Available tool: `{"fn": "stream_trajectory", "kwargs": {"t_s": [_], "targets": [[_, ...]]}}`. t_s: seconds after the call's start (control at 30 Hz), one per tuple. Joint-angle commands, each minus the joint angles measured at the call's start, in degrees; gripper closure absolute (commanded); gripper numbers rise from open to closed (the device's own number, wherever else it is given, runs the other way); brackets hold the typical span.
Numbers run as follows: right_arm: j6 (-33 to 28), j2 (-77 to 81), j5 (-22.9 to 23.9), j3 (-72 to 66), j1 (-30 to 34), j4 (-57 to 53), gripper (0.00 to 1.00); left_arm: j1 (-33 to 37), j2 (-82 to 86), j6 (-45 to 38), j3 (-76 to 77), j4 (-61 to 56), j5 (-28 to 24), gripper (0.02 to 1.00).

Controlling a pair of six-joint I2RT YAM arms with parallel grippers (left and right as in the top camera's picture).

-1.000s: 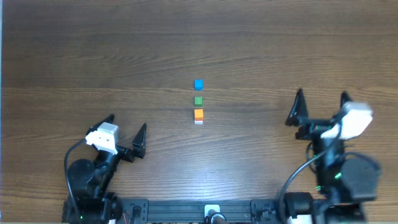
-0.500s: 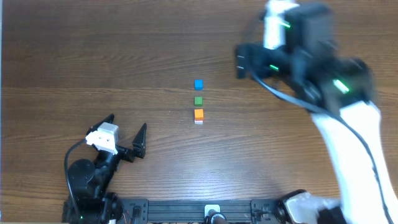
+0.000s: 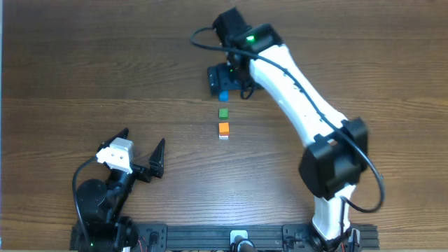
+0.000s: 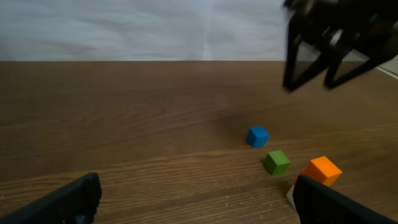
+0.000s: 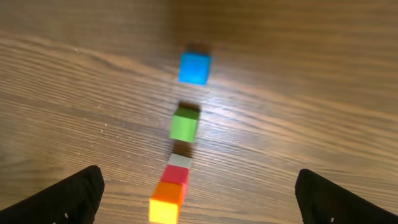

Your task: Stack Cubes

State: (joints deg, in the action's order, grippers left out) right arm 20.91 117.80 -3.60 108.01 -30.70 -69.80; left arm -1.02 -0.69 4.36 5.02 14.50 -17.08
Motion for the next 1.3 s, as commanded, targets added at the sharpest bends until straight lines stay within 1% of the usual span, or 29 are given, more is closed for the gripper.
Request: {"fn": "stream_trajectory", "kwargs": {"t_s": [0.03,0.17,0.37,0.7,1.07,1.3], "targets": [[2.7,3.9,-1.5,1.0,-2.0,0.5,0.007,-0.3,0.3,0.6,-0.3,0.0,0.4,0.018],[3.3,6.4,-1.5,0.5,-3.5,0.4,0.007,-0.3,0.3,0.6,-0.3,0.0,0.4,0.020],[5.7,6.7,-1.5,-4.7,-4.0,2.8,0.009,-0.3,0.3,0.6,-0.3,0.0,0.4,0.018],[7.8,6.7,-2.1,-11.6,-4.0,11.5,0.007,-0.3,0.3,0.6,-0.3,0.0,0.4,0.018],[10.0,7.5,3.2,-12.1,-4.0,11.7,0.007,-0.3,0.3,0.6,-0.3,0.0,0.4,0.020],[10.8,9.2,3.7,-12.1,-4.5,11.6,0.007,-0.3,0.3,0.6,-0.3,0.0,0.4,0.018]]}}
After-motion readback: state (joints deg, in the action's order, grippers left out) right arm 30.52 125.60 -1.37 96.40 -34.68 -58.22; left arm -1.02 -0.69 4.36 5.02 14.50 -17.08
